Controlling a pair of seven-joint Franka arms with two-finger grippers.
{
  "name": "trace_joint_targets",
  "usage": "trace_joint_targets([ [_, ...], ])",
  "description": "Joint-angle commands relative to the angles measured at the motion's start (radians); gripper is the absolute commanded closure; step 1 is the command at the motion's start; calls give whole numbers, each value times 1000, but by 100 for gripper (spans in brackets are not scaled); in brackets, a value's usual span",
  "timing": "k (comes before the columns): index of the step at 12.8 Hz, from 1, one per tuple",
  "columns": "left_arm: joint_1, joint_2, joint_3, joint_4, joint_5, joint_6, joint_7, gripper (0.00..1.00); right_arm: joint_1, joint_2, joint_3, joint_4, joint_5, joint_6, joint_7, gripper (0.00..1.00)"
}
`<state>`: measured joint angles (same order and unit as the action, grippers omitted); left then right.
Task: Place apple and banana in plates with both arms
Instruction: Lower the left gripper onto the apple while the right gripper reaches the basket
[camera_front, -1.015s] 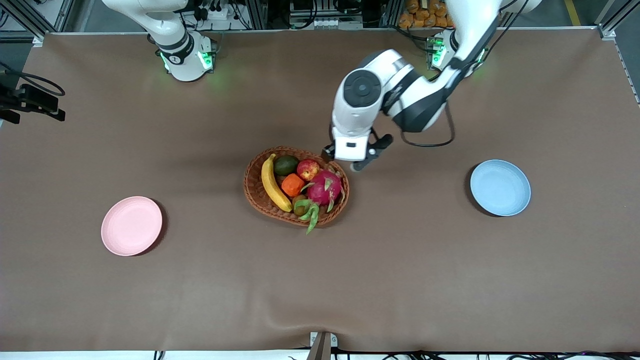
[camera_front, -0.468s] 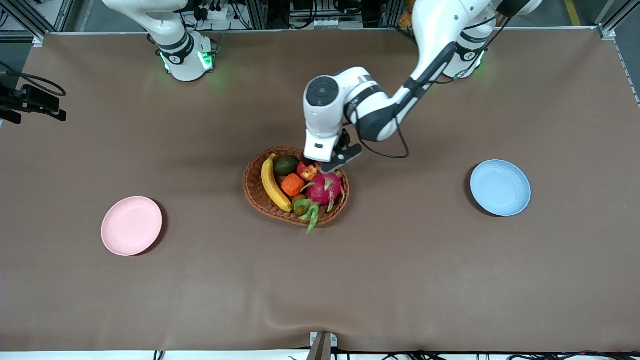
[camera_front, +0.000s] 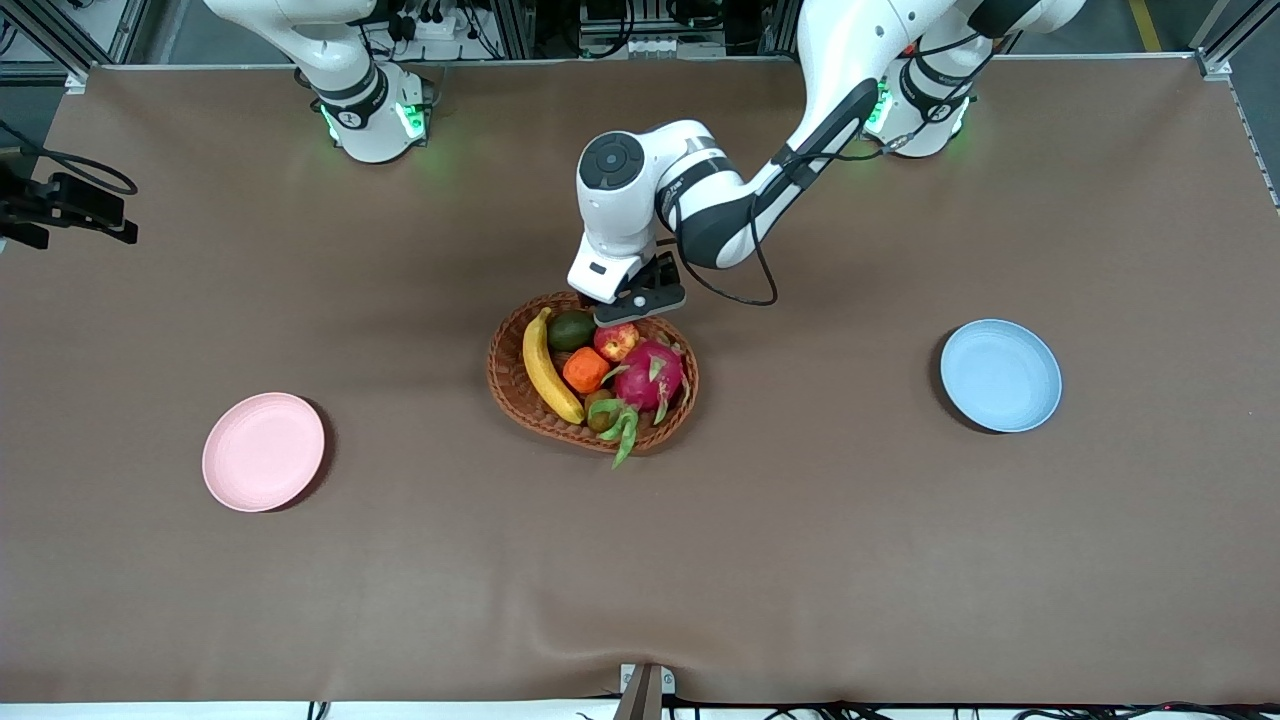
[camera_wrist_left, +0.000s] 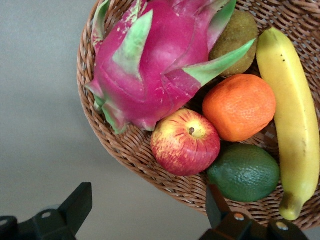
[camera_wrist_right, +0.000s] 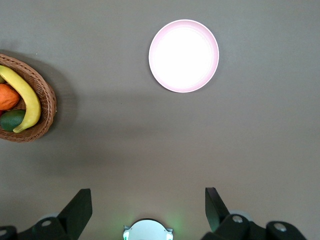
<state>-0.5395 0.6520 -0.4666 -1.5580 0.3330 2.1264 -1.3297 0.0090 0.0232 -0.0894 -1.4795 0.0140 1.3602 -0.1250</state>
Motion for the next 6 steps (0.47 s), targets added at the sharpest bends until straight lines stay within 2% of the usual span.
trace_joint_targets([
  [1, -5, 41, 2, 41, 18, -2, 61, 0, 8, -11, -4, -27, 7, 8, 10, 0],
  [3, -13, 74, 2, 87, 17, -2, 110, 0, 9, -11, -4, -28, 9, 10, 10, 0],
  [6, -33, 101, 6, 90, 24, 55, 172, 0, 19, -11, -4, -53, 9, 22, 10, 0],
])
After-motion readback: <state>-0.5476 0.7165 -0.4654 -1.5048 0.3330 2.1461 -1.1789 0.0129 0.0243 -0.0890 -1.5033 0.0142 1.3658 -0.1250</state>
